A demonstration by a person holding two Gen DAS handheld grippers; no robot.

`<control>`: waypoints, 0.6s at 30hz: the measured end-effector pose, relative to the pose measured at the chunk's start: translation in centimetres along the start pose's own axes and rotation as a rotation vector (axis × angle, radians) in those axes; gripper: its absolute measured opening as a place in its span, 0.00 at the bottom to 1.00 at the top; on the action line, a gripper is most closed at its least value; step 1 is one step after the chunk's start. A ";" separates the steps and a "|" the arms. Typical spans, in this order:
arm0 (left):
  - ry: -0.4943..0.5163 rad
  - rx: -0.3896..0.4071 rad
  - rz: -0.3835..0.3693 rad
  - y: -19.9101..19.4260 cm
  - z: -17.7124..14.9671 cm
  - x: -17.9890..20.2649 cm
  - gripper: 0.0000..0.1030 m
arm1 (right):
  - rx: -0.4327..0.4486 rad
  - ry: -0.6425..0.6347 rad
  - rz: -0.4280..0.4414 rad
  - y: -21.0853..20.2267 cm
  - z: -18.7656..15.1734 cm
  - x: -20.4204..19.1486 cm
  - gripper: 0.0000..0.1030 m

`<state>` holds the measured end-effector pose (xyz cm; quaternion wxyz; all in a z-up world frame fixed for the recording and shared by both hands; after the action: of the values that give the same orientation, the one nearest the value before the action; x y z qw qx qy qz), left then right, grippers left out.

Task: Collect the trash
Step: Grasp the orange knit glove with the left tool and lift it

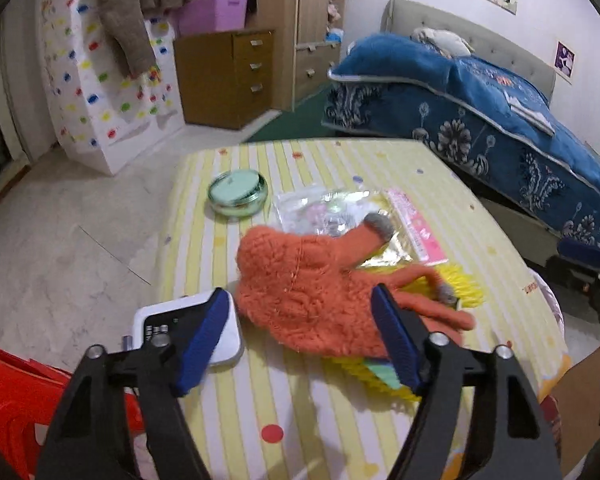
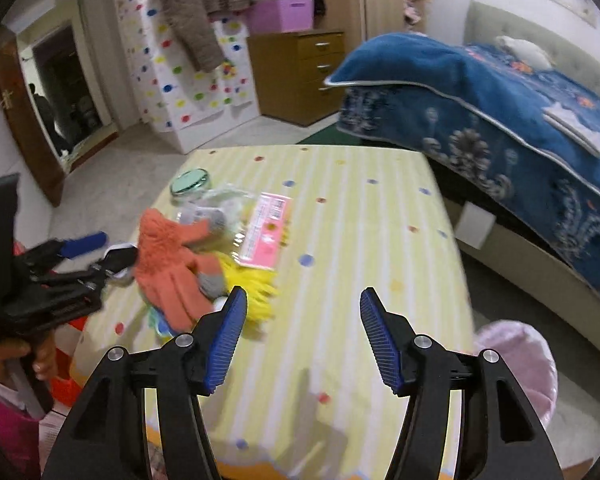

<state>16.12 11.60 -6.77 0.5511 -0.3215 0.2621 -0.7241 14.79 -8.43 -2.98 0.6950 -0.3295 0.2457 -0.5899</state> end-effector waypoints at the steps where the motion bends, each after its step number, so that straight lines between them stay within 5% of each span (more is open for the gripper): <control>1: 0.004 -0.011 -0.019 0.7 -0.1 0.0 0.66 | -0.005 -0.006 0.000 0.5 0.4 -0.4 0.58; 6: 0.028 -0.069 -0.030 4.0 -0.1 -0.4 0.64 | -0.029 0.007 0.018 2.0 1.2 -1.3 0.58; 11: 0.033 -0.075 -0.073 4.5 -0.3 -0.9 0.28 | -0.040 0.015 0.038 2.7 1.5 -1.2 0.63; 12: 0.030 -0.060 -0.071 3.8 -0.2 -1.1 0.18 | -0.041 0.019 0.041 2.9 1.5 -1.1 0.67; 18: 0.028 0.095 -0.097 -2.8 1.3 -1.1 0.16 | -0.045 0.041 0.073 4.2 2.0 -1.5 0.74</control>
<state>15.53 13.39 -4.09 0.5261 -0.2972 0.2193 -0.7661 18.68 -6.24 -4.88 0.7035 -0.3238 0.2849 -0.5649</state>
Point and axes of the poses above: each gripper's, at about its wrist camera, not at the fingertips, and y roughly the way its jaws point, x to its right, z to its top, the point moved 4 cm from there along y, roughly the way its jaws point, and after that the axes turned 10 degrees about -z, right-handed, at the moved point
